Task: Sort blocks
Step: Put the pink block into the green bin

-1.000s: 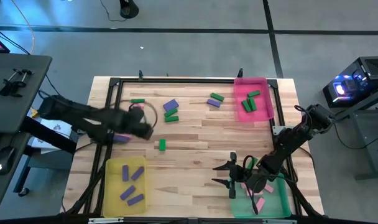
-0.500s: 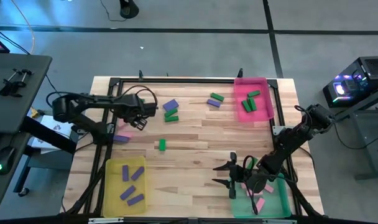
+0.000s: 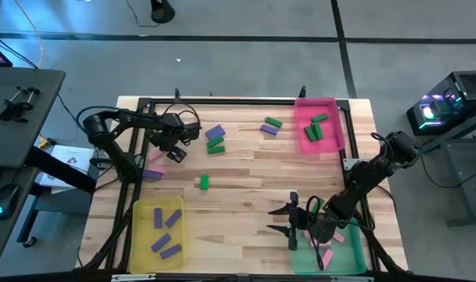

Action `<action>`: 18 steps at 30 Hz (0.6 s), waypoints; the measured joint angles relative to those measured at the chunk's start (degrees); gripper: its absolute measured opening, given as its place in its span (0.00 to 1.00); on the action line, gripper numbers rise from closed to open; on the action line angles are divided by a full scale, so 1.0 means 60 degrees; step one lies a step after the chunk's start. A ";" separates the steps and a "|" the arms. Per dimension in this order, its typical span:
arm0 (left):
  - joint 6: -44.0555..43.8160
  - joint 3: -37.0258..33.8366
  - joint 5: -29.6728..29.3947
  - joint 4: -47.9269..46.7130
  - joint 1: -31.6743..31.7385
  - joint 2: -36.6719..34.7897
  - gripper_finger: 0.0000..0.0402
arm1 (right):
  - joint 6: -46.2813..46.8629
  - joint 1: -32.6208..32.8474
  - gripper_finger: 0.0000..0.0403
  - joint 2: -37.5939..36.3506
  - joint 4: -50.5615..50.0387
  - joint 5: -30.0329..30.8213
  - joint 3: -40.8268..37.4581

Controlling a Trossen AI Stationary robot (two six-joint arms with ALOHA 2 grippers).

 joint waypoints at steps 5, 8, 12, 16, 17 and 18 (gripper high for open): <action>0.0781 0.0024 0.0451 0.0092 0.0436 0.0237 0.62 | 0.0055 0.0000 0.45 0.0000 -0.0041 -0.0026 0.0000; 0.1167 0.0024 0.0799 0.0138 0.0645 0.0237 0.60 | 0.0116 0.0004 0.45 0.0000 -0.0082 -0.0062 0.0000; 0.1340 0.0020 0.1316 0.0192 0.0877 0.0237 0.55 | 0.0260 0.0013 0.45 0.0000 -0.0124 -0.0089 0.0000; 0.1468 0.0020 0.1449 0.0246 0.0909 0.0251 0.46 | 0.0261 0.0022 0.45 0.0000 -0.0151 -0.0087 0.0000; 0.1557 0.0020 0.1467 0.0265 0.0907 0.0258 0.44 | 0.0261 0.0022 0.45 0.0000 -0.0151 -0.0087 0.0000; 0.1609 0.0020 0.1480 0.0281 0.0902 0.0259 0.42 | 0.0272 0.0022 0.45 0.0000 -0.0151 -0.0087 0.0000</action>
